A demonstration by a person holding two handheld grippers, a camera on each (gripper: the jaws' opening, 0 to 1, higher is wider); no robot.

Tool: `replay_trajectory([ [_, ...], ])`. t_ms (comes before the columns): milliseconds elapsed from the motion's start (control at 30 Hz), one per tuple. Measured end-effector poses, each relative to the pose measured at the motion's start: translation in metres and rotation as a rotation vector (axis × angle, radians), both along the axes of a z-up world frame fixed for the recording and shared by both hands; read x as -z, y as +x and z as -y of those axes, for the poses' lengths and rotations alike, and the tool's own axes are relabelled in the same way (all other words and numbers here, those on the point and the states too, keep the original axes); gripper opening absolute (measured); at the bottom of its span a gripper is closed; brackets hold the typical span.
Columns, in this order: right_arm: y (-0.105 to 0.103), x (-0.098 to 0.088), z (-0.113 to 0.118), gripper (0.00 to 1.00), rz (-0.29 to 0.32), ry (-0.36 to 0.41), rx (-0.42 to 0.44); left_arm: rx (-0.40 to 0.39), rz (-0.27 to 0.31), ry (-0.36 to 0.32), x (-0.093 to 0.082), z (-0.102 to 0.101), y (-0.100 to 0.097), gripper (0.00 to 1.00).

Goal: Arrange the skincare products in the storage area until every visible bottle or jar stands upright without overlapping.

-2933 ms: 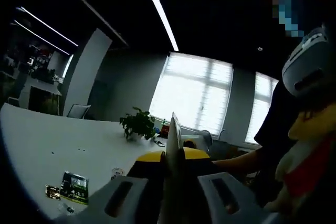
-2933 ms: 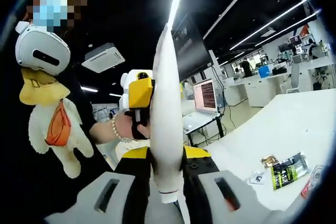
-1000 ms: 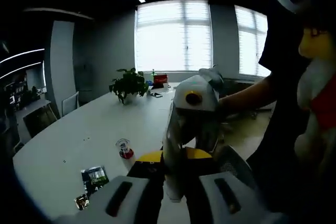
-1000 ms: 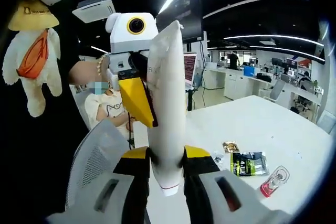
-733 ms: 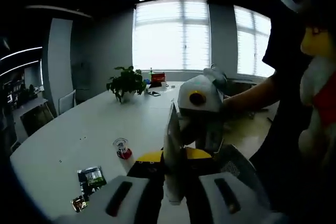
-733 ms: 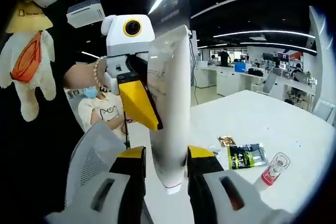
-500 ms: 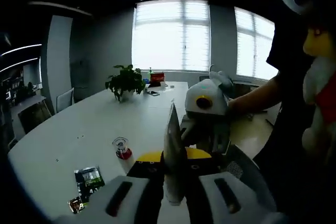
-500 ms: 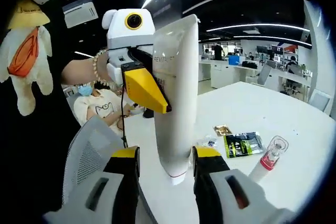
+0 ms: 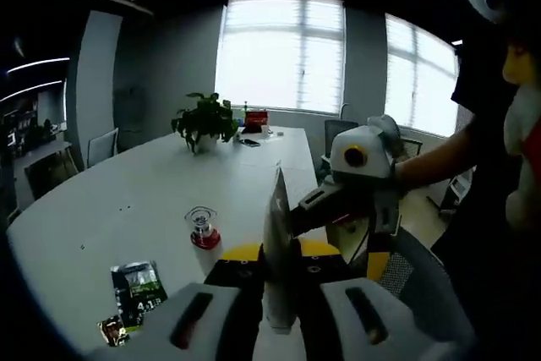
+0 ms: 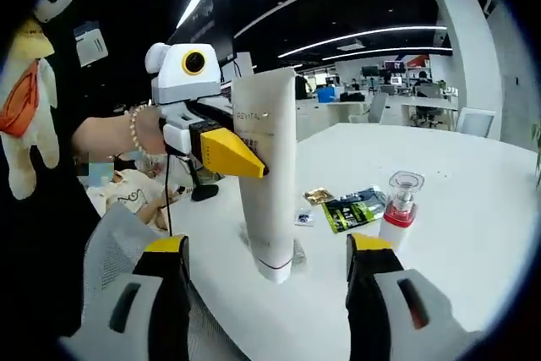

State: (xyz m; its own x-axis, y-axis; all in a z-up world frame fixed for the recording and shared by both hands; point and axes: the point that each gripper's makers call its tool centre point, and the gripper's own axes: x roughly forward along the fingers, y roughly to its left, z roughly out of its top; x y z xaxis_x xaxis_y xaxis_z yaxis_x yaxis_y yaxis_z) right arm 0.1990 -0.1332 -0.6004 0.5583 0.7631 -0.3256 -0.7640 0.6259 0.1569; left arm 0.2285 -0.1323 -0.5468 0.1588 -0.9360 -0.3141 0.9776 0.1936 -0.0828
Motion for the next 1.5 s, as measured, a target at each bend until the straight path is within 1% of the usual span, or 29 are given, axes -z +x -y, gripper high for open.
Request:
replay_trajectory([
  [100, 0.005, 0.009, 0.009, 0.85, -0.011, -0.006, 0.04, -0.011, -0.007, 0.006, 0.011, 0.001, 0.011, 0.12],
  [167, 0.005, 0.014, 0.012, 0.88, -0.022, -0.008, 0.055, -0.014, -0.003, 0.01, 0.011, 0.002, 0.01, 0.12],
  [200, 0.005, 0.015, 0.013, 0.9, -0.024, -0.009, 0.061, -0.013, 0.001, 0.009, 0.015, 0.002, 0.013, 0.12],
  [233, 0.005, 0.017, 0.015, 0.9, -0.028, -0.009, 0.067, -0.013, 0.002, 0.008, 0.019, 0.004, 0.018, 0.12],
  [267, 0.005, 0.018, 0.015, 0.91, -0.03, -0.01, 0.069, -0.013, 0.003, 0.007, 0.02, 0.004, 0.018, 0.12],
  [300, 0.005, 0.023, 0.017, 0.92, -0.04, -0.011, 0.078, -0.012, 0.01, 0.003, 0.023, 0.007, 0.022, 0.12],
  [433, 0.008, 0.032, 0.022, 0.95, -0.056, -0.022, 0.098, -0.026, 0.016, -0.002, 0.035, 0.012, 0.033, 0.12],
  [567, 0.01, 0.034, 0.026, 0.97, -0.071, -0.017, 0.12, -0.049, 0.02, -0.009, 0.047, 0.014, 0.047, 0.12],
  [600, 0.01, 0.035, 0.027, 0.98, -0.072, -0.018, 0.125, -0.052, 0.026, -0.012, 0.055, 0.014, 0.055, 0.12],
  [667, 0.011, 0.037, 0.03, 0.99, -0.077, -0.021, 0.134, -0.066, 0.042, -0.019, 0.059, 0.014, 0.063, 0.12],
  [767, 0.01, 0.041, 0.033, 0.98, -0.088, -0.025, 0.145, -0.068, 0.076, -0.048, 0.061, 0.015, 0.075, 0.12],
  [833, 0.009, 0.044, 0.034, 0.98, -0.097, -0.028, 0.152, -0.058, 0.101, -0.062, 0.06, 0.017, 0.079, 0.12],
  [867, 0.008, 0.045, 0.034, 0.98, -0.099, -0.029, 0.155, -0.057, 0.102, -0.064, 0.06, 0.017, 0.081, 0.12],
  [967, 0.007, 0.049, 0.036, 0.98, -0.107, -0.027, 0.165, -0.041, 0.132, -0.076, 0.062, 0.02, 0.089, 0.11],
  [1033, 0.007, 0.051, 0.037, 0.98, -0.112, -0.028, 0.171, -0.033, 0.139, -0.072, 0.064, 0.021, 0.091, 0.11],
  [1100, 0.007, 0.052, 0.037, 0.97, -0.116, -0.027, 0.174, -0.025, 0.143, -0.073, 0.072, 0.021, 0.096, 0.11],
  [1133, 0.007, 0.052, 0.037, 0.97, -0.116, -0.028, 0.175, -0.024, 0.145, -0.074, 0.072, 0.021, 0.095, 0.11],
  [1233, 0.007, 0.052, 0.039, 0.96, -0.112, -0.027, 0.183, -0.027, 0.133, -0.077, 0.078, 0.019, 0.095, 0.11],
  [1400, 0.007, 0.051, 0.04, 0.96, -0.111, -0.026, 0.19, -0.03, 0.107, -0.077, 0.084, 0.014, 0.089, 0.11],
  [1433, 0.007, 0.051, 0.04, 0.96, -0.111, -0.027, 0.19, -0.031, 0.101, -0.097, 0.082, 0.013, 0.089, 0.12],
  [1500, 0.007, 0.051, 0.04, 0.96, -0.113, -0.025, 0.192, -0.031, 0.103, -0.091, 0.087, 0.007, 0.091, 0.12],
])
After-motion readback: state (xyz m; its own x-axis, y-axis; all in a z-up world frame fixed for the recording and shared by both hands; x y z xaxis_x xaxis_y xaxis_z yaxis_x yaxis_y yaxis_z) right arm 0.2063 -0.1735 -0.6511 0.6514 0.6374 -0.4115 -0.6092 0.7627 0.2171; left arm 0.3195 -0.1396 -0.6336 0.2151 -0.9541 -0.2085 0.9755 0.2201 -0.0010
